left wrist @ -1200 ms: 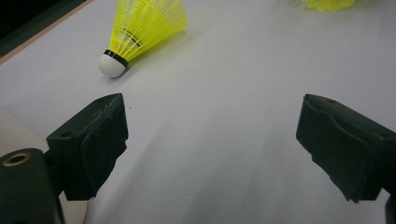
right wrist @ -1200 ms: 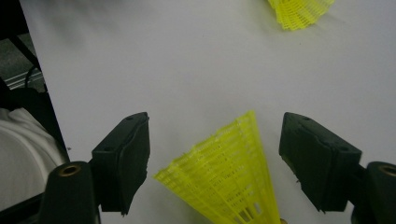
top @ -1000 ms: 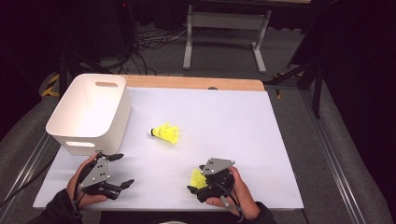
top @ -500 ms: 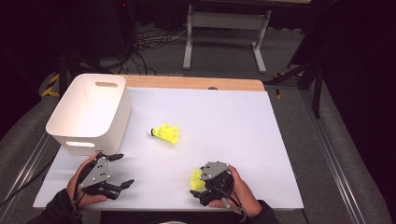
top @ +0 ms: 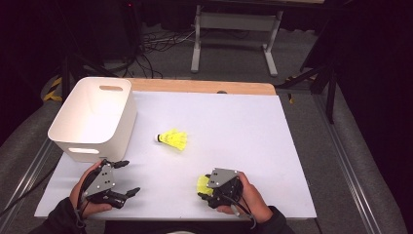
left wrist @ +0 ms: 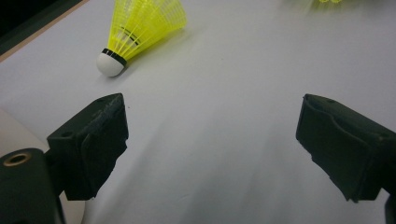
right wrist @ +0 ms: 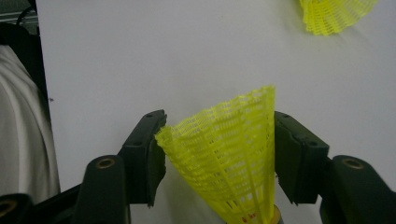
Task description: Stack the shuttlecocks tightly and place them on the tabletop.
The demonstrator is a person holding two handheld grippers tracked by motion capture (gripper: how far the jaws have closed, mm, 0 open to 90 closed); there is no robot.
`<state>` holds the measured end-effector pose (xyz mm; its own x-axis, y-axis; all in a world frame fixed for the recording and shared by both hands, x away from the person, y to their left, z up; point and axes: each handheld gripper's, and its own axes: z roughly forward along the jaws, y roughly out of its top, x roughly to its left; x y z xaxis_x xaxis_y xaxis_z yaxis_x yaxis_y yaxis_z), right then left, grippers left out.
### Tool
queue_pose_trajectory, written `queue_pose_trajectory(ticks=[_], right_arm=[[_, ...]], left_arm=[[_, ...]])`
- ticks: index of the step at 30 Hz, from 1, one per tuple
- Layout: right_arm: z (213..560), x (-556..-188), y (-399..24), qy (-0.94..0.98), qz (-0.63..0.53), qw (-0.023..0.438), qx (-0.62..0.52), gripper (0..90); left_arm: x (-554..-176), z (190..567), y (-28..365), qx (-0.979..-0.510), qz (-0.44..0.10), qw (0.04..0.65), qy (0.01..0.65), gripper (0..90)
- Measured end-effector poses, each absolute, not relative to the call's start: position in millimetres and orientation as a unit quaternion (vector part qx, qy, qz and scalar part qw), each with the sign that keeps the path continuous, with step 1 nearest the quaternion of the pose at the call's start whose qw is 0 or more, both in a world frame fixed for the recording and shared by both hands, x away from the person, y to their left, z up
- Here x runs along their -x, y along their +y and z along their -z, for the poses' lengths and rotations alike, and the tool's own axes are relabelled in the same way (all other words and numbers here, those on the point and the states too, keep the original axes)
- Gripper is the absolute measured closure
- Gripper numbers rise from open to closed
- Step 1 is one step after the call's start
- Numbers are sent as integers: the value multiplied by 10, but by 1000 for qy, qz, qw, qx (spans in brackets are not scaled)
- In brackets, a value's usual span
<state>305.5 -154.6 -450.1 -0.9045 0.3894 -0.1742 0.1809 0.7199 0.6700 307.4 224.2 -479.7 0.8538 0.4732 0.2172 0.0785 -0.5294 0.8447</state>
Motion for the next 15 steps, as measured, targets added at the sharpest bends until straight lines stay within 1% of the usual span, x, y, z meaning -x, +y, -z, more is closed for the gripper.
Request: queue_pose_trajectory(ticks=[5, 9, 15], right_arm=[[4413, -3105, -1555, 902, -364, 162, -165, 417], [4352, -3235, -1569, 890, -386, 166, -178, 419], [4279, -3555, -1540, 868, -414, 188, -198, 416]], left_arm=[[-3075, 4798, 2241, -848, -216, 457, 162, 101], [-3076, 4794, 2251, -846, -215, 459, 163, 101], [-3072, 4788, 2257, -845, -217, 460, 163, 101]])
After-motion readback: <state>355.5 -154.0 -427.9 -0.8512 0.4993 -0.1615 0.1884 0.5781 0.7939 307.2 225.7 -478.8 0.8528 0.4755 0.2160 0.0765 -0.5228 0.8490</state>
